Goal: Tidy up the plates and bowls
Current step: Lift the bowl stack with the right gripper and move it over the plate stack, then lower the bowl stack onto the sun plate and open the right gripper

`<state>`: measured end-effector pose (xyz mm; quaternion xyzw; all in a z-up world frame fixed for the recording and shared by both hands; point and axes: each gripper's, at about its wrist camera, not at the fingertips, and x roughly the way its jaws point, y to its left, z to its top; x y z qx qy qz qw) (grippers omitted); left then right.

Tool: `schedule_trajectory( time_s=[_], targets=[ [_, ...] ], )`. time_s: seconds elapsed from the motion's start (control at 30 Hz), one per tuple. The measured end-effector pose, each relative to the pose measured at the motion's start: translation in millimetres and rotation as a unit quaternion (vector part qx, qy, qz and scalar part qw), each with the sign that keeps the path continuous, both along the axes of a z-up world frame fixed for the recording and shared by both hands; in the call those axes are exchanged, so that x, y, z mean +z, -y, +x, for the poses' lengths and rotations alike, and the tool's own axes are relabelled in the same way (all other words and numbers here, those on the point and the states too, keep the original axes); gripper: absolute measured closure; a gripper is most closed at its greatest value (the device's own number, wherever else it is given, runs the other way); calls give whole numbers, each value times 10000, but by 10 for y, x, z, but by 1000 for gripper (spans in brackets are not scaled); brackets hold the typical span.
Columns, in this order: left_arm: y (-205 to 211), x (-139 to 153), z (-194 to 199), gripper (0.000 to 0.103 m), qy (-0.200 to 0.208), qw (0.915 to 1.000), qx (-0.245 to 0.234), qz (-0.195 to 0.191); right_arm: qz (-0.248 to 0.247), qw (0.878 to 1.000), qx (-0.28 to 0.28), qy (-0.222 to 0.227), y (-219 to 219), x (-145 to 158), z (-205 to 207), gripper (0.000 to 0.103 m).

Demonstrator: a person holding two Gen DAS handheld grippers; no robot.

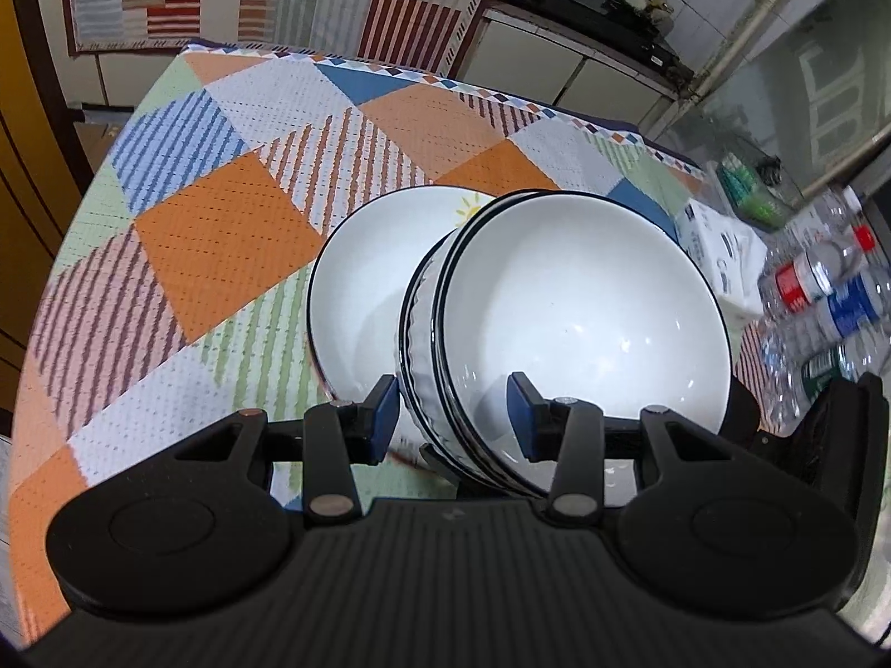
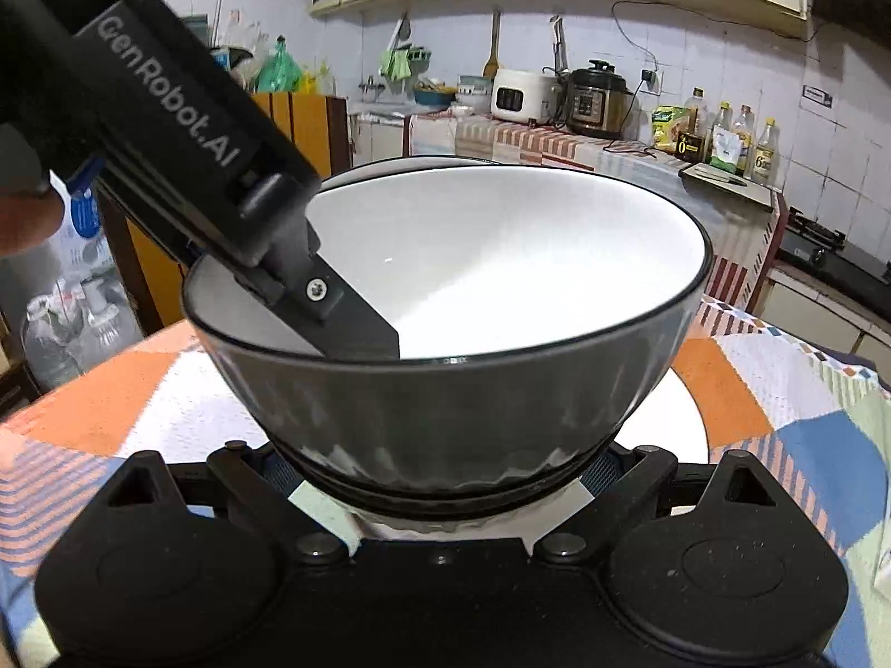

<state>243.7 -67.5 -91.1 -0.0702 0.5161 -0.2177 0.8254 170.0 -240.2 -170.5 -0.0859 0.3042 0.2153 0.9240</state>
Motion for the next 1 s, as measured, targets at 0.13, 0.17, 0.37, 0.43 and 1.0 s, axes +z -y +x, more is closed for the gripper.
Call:
schedule_trajectory(
  time_s=[0.13, 0.17, 0.37, 0.43, 1.0],
  targets=[
    [35, -70, 156, 63, -49, 9999, 99, -100, 8, 9998, -42, -194, 57, -16, 204, 6],
    [50, -83, 190, 63, -64, 9999, 90, -88, 43, 9997, -68, -212, 75, -23, 232, 6],
    [96, -162, 315, 63, -140, 9998, 57, -118, -95, 9997, -47, -215, 112, -68, 348, 6],
    [129, -185, 355, 63, -126, 9999, 20, -65, -59, 9996, -65, -261, 131, -82, 386, 6],
    [158, -342, 372, 61, -77, 9997, 204, -112, 31, 9977, -501, -462, 137, -229, 440, 7]
  ],
)
